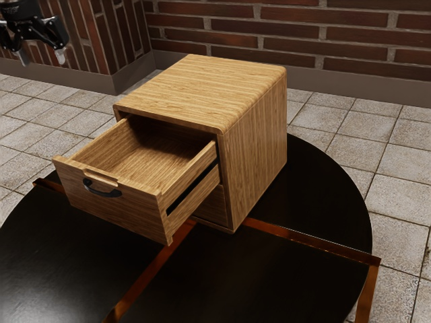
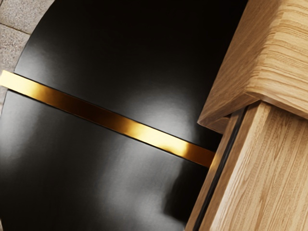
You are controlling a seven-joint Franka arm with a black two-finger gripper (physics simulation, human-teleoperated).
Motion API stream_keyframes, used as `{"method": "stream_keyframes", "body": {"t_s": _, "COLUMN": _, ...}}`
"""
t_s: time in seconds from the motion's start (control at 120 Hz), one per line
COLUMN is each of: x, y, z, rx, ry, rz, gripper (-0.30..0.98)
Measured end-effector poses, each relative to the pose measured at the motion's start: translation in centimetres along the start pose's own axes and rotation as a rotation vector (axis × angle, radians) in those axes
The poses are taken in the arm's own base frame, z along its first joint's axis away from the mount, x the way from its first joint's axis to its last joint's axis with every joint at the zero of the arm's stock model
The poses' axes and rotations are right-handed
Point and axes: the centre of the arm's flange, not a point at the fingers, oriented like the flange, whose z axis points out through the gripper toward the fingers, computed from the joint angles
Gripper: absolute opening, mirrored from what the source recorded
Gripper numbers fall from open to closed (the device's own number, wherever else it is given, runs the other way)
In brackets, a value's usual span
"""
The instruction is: Push the drawer handle with one arm to close the drawer
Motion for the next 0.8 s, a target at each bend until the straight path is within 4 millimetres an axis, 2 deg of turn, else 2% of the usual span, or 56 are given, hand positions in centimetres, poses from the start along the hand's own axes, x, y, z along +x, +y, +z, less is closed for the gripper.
{"method": "stream_keyframes", "body": {"t_s": 0.125, "x": 0.0, "y": -0.5, "z": -0.3, "rx": -0.009, "ry": 0.007, "rz": 0.015, "gripper": 0.67}}
{"method": "stream_keyframes", "body": {"t_s": 0.133, "x": -0.1, "y": -0.4, "z": -0.7, "rx": -0.010, "ry": 0.014, "rz": 0.018, "gripper": 0.67}}
{"method": "stream_keyframes", "body": {"t_s": 0.208, "x": -3.7, "y": 0.0, "z": -9.1, "rx": -0.050, "ry": 0.175, "rz": 0.061, "gripper": 0.67}}
{"method": "stream_keyframes", "body": {"t_s": 0.242, "x": -4.9, "y": 0.1, "z": -11.4, "rx": -0.063, "ry": 0.221, "rz": 0.076, "gripper": 0.67}}
{"method": "stream_keyframes", "body": {"t_s": 0.292, "x": -5.7, "y": 0.2, "z": -12.9, "rx": -0.072, "ry": 0.252, "rz": 0.085, "gripper": 0.67}}
{"method": "stream_keyframes", "body": {"t_s": 0.367, "x": -5.8, "y": 0.5, "z": -13.3, "rx": -0.079, "ry": 0.273, "rz": 0.088, "gripper": 0.67}}
{"method": "stream_keyframes", "body": {"t_s": 0.467, "x": -5.5, "y": 1.3, "z": -12.4, "rx": -0.095, "ry": 0.258, "rz": 0.100, "gripper": 0.67}}
{"method": "stream_keyframes", "body": {"t_s": 0.533, "x": -6.6, "y": 2.8, "z": -11.0, "rx": -0.120, "ry": 0.193, "rz": 0.136, "gripper": 0.67}}
{"method": "stream_keyframes", "body": {"t_s": 0.575, "x": -9.2, "y": 3.4, "z": -9.7, "rx": -0.153, "ry": 0.141, "rz": 0.171, "gripper": 0.67}}
{"method": "stream_keyframes", "body": {"t_s": 0.667, "x": -16.2, "y": 2.1, "z": -6.7, "rx": -0.199, "ry": 0.068, "rz": 0.209, "gripper": 0.67}}
{"method": "stream_keyframes", "body": {"t_s": 0.742, "x": -21.9, "y": 2.2, "z": -1.7, "rx": -0.204, "ry": -0.009, "rz": 0.252, "gripper": 0.67}}
{"method": "stream_keyframes", "body": {"t_s": 0.8, "x": -25.3, "y": 3.0, "z": 2.7, "rx": -0.190, "ry": -0.077, "rz": 0.283, "gripper": 0.67}}
